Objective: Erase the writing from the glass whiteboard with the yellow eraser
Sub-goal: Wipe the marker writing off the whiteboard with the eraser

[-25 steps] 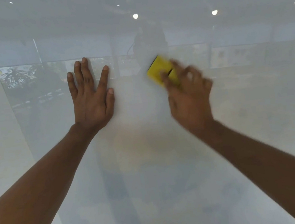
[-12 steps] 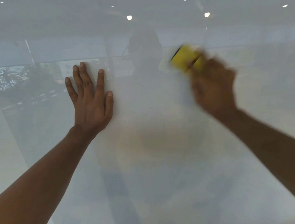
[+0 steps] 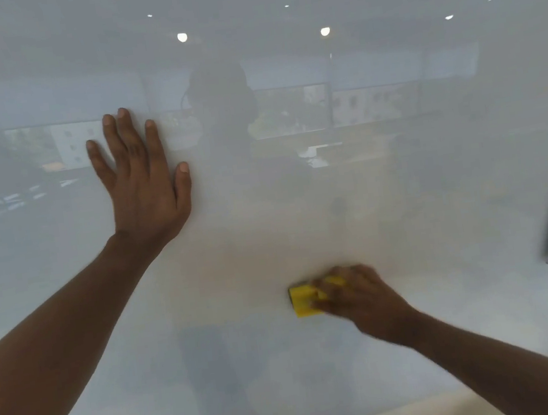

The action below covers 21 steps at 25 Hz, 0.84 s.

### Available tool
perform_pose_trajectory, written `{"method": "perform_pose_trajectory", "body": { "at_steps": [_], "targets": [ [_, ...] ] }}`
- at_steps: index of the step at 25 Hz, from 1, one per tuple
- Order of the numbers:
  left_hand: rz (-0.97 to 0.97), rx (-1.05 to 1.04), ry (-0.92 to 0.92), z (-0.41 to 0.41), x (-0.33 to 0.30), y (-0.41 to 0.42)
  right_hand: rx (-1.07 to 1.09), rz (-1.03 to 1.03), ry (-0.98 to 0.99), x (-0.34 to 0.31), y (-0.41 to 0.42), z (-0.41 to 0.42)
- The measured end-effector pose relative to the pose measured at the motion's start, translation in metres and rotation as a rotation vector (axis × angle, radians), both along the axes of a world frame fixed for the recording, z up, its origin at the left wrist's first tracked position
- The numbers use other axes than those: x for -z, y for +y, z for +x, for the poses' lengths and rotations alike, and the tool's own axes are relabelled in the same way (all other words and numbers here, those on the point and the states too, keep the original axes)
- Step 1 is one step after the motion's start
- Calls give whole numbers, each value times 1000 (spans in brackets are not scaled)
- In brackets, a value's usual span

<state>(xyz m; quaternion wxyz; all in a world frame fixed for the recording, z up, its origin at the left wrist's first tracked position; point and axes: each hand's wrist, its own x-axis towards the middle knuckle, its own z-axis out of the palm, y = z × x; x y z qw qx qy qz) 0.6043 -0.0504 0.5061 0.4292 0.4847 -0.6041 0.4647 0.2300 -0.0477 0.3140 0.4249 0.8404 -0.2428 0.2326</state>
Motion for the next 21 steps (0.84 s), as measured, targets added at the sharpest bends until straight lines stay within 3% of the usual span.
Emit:
{"method": "perform_pose_trajectory", "body": {
  "at_steps": [5,7,9,12,14,15,17,19,21],
  "targets": [
    [-68,-45,60,-13,5,-10,349,-149,-952,-156,-43,-75],
    [-72,-82,65,-22,8,-12,369,-155,-1184,-175,-43,-67],
    [-64,-107,60,-33,11,-13,255,-202,-1051,-145,-39,-32],
    [-27,-34,39,-61,12,-12,34,-96,-469,-54,-20,9],
    [35,111,-155,-91,23,-7,-41,-29,-226,-21,-11,7],
    [76,194,-302,-108,36,-2,-43,-4,-200,-17,-12,2],
    [140,366,-513,-150,67,4,-20,50,-334,-28,-16,-6],
    [158,426,-557,-184,91,5,-16,91,-564,-46,-22,-16],
    [135,341,-545,-207,97,-4,-27,115,-796,-63,-27,-33]
  ]
}}
